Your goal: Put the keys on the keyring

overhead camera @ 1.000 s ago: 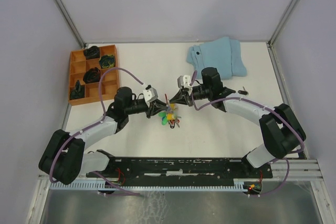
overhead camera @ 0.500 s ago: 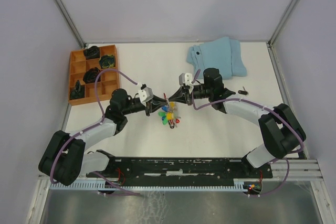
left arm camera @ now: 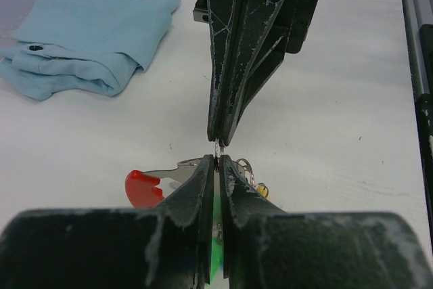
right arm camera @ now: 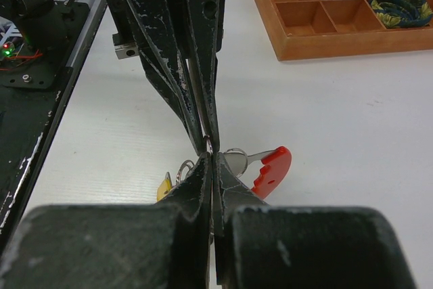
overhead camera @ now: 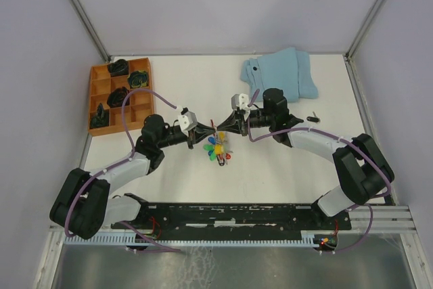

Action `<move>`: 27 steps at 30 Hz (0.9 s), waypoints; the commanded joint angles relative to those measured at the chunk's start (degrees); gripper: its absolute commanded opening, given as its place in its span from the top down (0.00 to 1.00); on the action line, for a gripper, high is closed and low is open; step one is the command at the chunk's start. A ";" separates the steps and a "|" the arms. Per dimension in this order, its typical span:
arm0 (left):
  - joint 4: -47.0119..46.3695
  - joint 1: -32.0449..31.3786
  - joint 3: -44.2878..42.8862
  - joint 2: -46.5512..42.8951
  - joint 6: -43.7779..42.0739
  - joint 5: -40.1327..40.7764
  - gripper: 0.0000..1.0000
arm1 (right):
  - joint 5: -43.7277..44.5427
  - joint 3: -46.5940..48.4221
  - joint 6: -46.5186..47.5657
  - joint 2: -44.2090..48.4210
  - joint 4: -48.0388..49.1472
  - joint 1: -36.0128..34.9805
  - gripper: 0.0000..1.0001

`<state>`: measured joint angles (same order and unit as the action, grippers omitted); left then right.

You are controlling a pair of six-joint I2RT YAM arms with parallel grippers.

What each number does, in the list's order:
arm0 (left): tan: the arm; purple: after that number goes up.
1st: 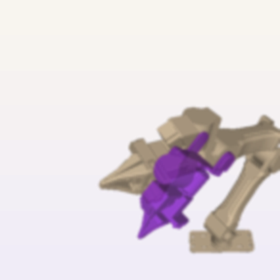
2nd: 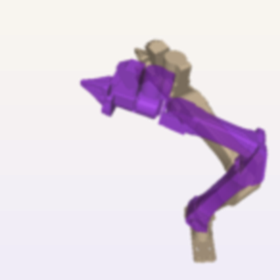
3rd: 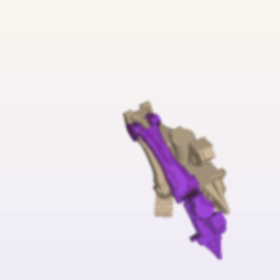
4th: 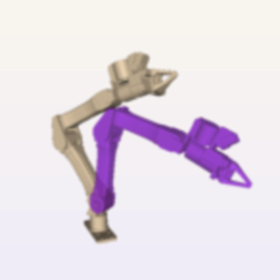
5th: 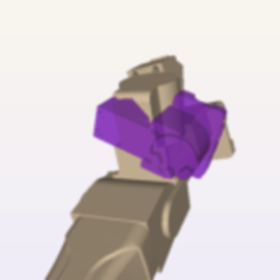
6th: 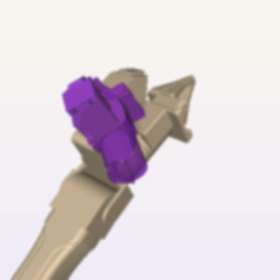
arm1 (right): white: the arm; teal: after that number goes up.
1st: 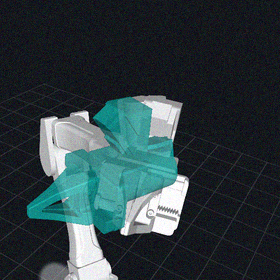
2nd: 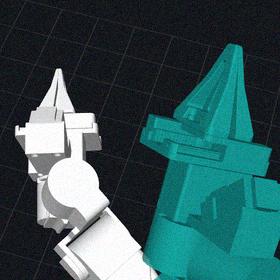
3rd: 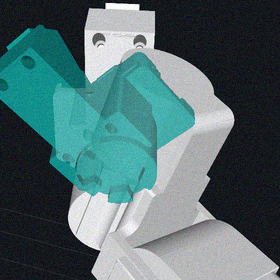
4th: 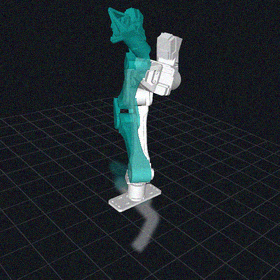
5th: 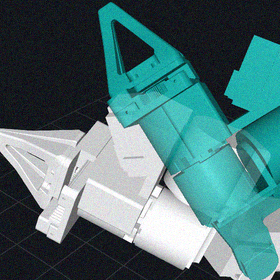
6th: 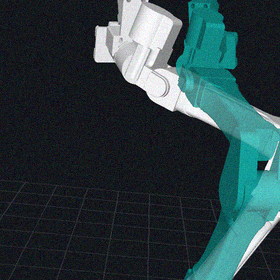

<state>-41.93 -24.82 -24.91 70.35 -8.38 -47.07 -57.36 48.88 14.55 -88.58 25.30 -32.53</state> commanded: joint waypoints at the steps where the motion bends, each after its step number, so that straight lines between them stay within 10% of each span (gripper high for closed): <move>1: -0.72 0.05 -1.26 0.22 1.13 0.99 0.88 | -1.66 0.26 -2.44 1.48 6.60 -0.08 0.99; 22: 0.05 0.10 -2.20 1.16 1.40 0.08 0.97 | -1.61 -0.25 -3.83 2.04 8.50 -0.08 0.99; 27: 4.87 0.05 -4.04 0.60 -0.39 0.40 0.97 | 2.94 -1.00 -3.71 4.22 4.56 -0.06 0.86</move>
<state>-40.40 -24.82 -25.80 71.22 -8.21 -46.46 -56.49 47.77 11.60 -88.49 27.83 -32.53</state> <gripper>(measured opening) 0.043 0.091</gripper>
